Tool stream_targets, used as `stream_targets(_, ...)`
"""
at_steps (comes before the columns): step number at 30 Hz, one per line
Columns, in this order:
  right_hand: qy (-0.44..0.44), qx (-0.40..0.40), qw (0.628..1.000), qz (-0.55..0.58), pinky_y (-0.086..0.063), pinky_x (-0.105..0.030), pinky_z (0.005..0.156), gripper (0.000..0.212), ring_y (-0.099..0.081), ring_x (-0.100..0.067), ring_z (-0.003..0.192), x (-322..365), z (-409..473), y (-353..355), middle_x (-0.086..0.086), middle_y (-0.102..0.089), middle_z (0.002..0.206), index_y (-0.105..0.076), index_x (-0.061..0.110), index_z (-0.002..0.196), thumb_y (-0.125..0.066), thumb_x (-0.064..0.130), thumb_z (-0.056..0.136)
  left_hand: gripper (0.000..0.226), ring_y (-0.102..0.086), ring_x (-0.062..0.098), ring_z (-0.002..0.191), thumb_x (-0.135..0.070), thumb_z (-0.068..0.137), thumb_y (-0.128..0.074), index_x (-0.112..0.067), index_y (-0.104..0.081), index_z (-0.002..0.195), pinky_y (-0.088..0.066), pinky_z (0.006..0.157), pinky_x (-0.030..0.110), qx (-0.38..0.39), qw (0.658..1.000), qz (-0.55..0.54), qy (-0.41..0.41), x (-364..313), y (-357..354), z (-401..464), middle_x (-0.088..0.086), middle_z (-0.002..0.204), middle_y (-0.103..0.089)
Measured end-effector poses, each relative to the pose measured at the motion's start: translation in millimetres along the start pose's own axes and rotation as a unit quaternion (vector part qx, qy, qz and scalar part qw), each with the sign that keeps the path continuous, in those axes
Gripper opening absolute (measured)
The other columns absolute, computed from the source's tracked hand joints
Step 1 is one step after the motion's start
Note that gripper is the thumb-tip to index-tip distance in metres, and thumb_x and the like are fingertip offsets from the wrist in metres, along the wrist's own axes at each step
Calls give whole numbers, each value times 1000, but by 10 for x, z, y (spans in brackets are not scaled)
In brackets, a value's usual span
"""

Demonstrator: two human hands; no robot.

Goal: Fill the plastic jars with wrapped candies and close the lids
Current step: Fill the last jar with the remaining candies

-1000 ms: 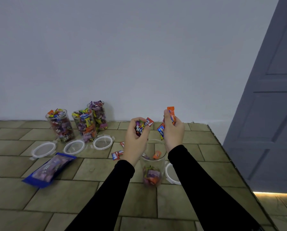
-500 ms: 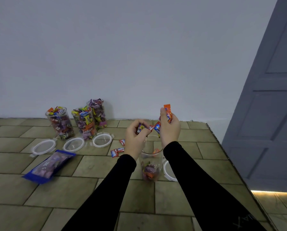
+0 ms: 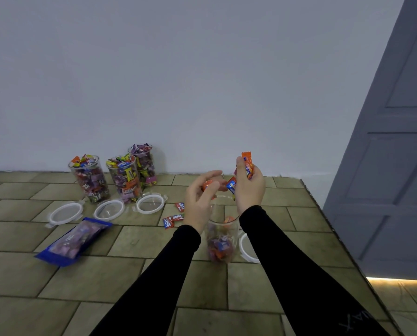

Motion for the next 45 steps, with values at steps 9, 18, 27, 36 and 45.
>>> stream_targets(9, 10, 7, 1000, -11, -44, -12, 51, 34, -51, 3, 49, 8, -4, -15, 7, -56, 65, -55, 11, 78, -58, 41, 93, 45, -58, 14, 119, -41, 100, -35, -21, -48, 137, -51, 79, 16, -45, 996, -43, 63, 218, 76, -127, 7, 119, -69)
stream_targets(18, 2, 52, 998, -27, -44, -18, 57, 31, -50, -2, 54, -17, 8, -91, 11, -55, 63, -54, 16, 76, -55, 41, 94, 74, -62, 22, 72, -54, 100, -14, -2, -67, 104, -55, 57, 26, -46, 944, -146, 294, 856, -2, -299, 18, 98, -67)
stream_targets(27, -40, 174, 978, 109, -36, -18, 44, 18, -46, -6, 48, -43, -55, -249, -4, -45, 72, -57, 8, 83, -48, 10, 99, 79, -62, 25, 73, -59, 99, -15, 0, -66, 108, -55, 57, 30, -45, 946, -143, 289, 941, 32, -274, 19, 97, -67)
stream_targets(36, -66, 219, 969, 93, -35, -22, 42, 25, -50, -22, 46, -68, -97, -277, -15, -65, 68, -55, 7, 67, -48, 5, 90, 80, -62, 30, 74, -62, 95, -26, 8, -63, 110, -53, 67, 36, -70, 943, -165, 281, 926, 55, -270, 26, 95, -65)
stream_targets(45, -6, 266, 963, 38, -43, -24, 55, 33, -62, -22, 64, -23, -138, -311, -6, -74, 83, -70, 5, 70, -40, 13, 60, 76, -63, 28, 72, -58, 98, -19, 2, -65, 107, -51, 55, 31, -49, 953, -141, 265, 936, 83, -230, 24, 95, -67)
Point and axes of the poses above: each hand's wrist, its own z-axis towards the middle knuckle, its own y-axis out of the back of the hand, x = y × z, the point moved 7 cm from there along z, towards the middle knuckle
